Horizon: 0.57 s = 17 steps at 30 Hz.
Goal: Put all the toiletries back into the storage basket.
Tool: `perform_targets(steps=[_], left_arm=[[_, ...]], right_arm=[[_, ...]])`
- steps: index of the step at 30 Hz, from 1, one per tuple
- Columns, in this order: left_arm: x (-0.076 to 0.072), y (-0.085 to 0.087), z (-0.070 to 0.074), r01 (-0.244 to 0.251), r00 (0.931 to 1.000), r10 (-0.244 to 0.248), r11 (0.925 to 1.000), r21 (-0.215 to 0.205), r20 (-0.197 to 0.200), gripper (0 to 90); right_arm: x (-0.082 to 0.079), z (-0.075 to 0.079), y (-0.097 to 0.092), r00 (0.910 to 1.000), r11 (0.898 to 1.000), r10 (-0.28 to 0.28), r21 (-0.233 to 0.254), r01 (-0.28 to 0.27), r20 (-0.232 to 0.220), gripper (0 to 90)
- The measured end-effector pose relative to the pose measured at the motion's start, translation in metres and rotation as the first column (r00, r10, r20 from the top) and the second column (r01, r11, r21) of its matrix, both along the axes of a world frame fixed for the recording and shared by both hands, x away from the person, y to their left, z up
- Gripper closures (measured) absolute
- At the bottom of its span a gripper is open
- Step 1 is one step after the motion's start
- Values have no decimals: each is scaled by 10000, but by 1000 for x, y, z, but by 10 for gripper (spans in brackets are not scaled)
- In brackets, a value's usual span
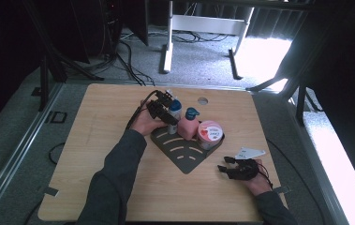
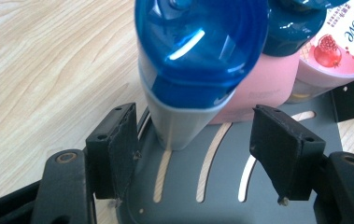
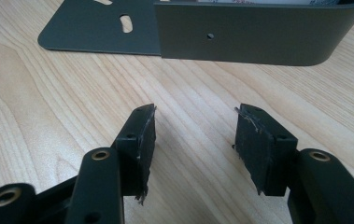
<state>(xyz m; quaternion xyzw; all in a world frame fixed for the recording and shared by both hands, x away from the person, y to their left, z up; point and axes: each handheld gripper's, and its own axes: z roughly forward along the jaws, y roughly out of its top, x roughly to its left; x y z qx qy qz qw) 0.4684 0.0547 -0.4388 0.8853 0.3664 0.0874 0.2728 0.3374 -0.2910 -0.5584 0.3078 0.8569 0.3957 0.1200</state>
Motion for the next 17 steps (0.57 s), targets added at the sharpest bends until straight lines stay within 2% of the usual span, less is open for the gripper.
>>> perform_targets(steps=[6, 16, 17], left_arm=[[-3, 6, 5, -107, 9998, 105, 9999, 105, 153, 338], [-7, 14, 6, -164, 9997, 159, 9994, 310, 180, 341], [-8, 15, 7, -168, 9996, 157, 9988, 457, 247, 341]], right_arm=[[0, 0, 0, 10000, 10000, 0, -12, 0, 4, 474], [0, 0, 0, 10000, 10000, 0, -13, 0, 6, 474], [0, 0, 0, 10000, 10000, -2, -14, 2, 6, 473]])
